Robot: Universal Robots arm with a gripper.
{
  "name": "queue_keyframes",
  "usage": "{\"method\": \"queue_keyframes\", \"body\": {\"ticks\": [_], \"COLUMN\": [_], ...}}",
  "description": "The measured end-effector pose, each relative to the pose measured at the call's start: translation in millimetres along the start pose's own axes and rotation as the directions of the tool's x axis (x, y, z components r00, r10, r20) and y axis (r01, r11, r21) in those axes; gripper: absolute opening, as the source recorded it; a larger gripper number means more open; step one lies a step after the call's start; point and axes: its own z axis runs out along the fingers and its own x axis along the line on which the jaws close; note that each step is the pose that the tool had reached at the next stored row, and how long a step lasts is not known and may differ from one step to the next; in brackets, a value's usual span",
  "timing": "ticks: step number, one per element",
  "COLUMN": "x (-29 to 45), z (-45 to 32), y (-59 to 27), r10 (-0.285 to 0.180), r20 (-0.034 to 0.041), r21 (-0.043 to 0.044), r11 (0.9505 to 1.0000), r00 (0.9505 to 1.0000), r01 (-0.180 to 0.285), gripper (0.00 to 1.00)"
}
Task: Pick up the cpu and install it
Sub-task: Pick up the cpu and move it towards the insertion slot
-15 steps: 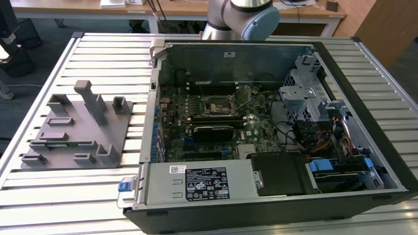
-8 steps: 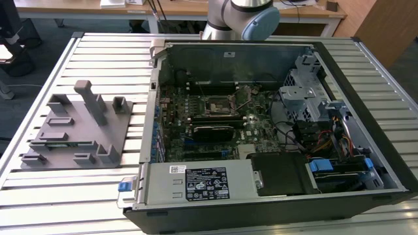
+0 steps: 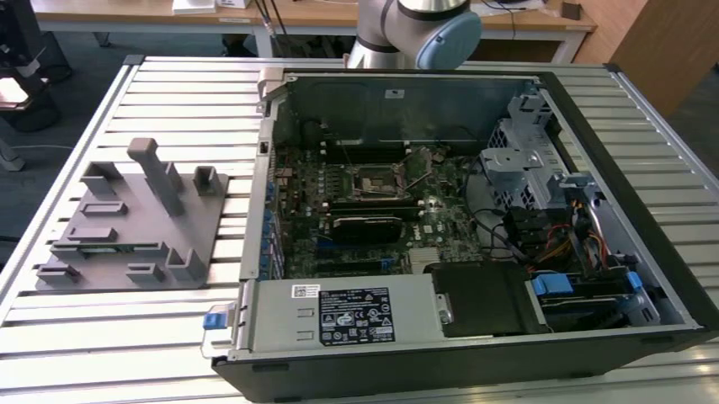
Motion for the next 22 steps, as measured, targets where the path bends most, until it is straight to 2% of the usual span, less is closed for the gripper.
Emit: {"method": "queue_keyframes", "body": {"ticks": [22], "x": [-10.0], "z": [1.4], "y": [0.2], "r10": [0.000], "r20": [-0.0002], "r21": [-0.0014], "r11": [1.0000], "r00": [1.0000], "r01": [0.000], "gripper": [0.54]}}
